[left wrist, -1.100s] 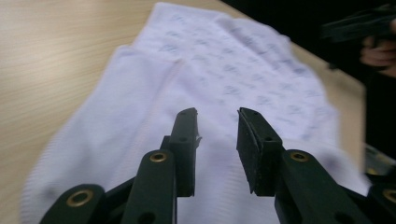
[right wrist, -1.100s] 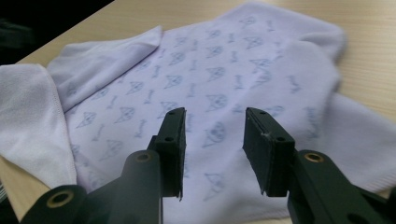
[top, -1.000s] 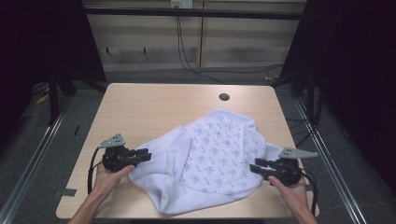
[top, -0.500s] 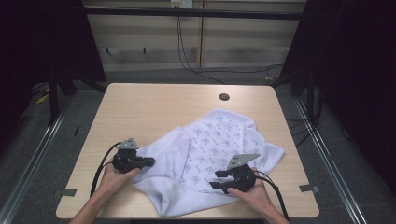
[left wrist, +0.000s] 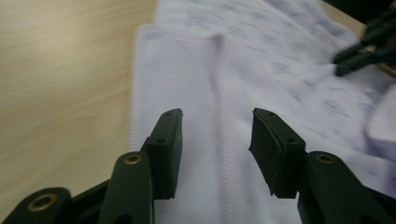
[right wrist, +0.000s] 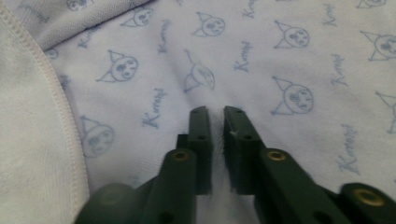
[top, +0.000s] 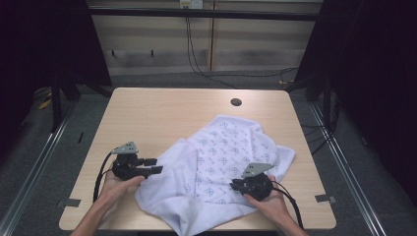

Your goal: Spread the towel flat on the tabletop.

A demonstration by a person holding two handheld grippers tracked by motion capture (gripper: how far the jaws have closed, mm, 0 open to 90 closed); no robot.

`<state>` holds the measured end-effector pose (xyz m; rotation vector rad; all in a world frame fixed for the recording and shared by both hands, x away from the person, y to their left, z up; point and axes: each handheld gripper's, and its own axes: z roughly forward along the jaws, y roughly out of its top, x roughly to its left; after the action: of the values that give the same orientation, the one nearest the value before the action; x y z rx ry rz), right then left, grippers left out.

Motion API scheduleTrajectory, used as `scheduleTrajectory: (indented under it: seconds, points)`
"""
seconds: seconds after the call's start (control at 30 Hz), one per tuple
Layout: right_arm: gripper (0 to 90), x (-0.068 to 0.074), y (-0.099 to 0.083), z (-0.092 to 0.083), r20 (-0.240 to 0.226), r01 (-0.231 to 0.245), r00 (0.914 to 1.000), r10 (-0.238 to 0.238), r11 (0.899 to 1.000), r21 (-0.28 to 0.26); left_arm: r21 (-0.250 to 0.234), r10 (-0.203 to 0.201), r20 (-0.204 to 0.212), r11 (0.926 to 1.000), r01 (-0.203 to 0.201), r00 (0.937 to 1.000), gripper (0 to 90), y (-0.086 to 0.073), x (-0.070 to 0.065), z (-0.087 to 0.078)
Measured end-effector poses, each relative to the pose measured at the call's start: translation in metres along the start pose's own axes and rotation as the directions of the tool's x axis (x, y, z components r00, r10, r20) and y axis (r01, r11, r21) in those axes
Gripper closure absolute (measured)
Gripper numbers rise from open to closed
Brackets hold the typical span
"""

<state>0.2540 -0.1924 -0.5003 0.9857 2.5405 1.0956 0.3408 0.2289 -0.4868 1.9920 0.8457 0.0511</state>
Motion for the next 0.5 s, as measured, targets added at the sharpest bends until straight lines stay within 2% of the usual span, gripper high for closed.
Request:
scheduleTrajectory:
  seconds: [0.07,0.17,0.3,0.33,0.5]
  points:
    - [87.5,-0.01,0.0,0.0,-0.022,-0.036,0.9991,0.036,0.999,0.001,0.032,-0.004,-0.041,0.9995,0.006,0.9992,61.4,-0.003,0.007,0.006]
    - [87.7,-0.029,0.002,0.001,-0.012,-0.066,0.9978,0.066,0.998,-0.001,0.089,0.018,-0.051,0.9959,-0.014,0.9985,70.3,-0.007,0.009,0.014]
    - [87.8,-0.058,0.003,0.003,-0.016,-0.111,0.9937,0.111,0.994,-0.02,0.131,0.071,0.013,0.9887,-0.072,0.9974,85.4,-0.01,-0.001,0.017]
    - [87.8,-0.066,0.004,0.004,-0.006,-0.126,0.992,0.126,0.992,-0.029,0.143,0.084,0.008,0.9862,-0.084,0.9964,86.9,-0.011,-0.004,0.018]
    - [87.7,-0.089,0.007,0.006,0.067,-0.17,0.9827,0.173,0.985,-0.042,0.178,0.1,0.08,0.9776,-0.113,0.9918,89.8,-0.015,-0.022,0.018]
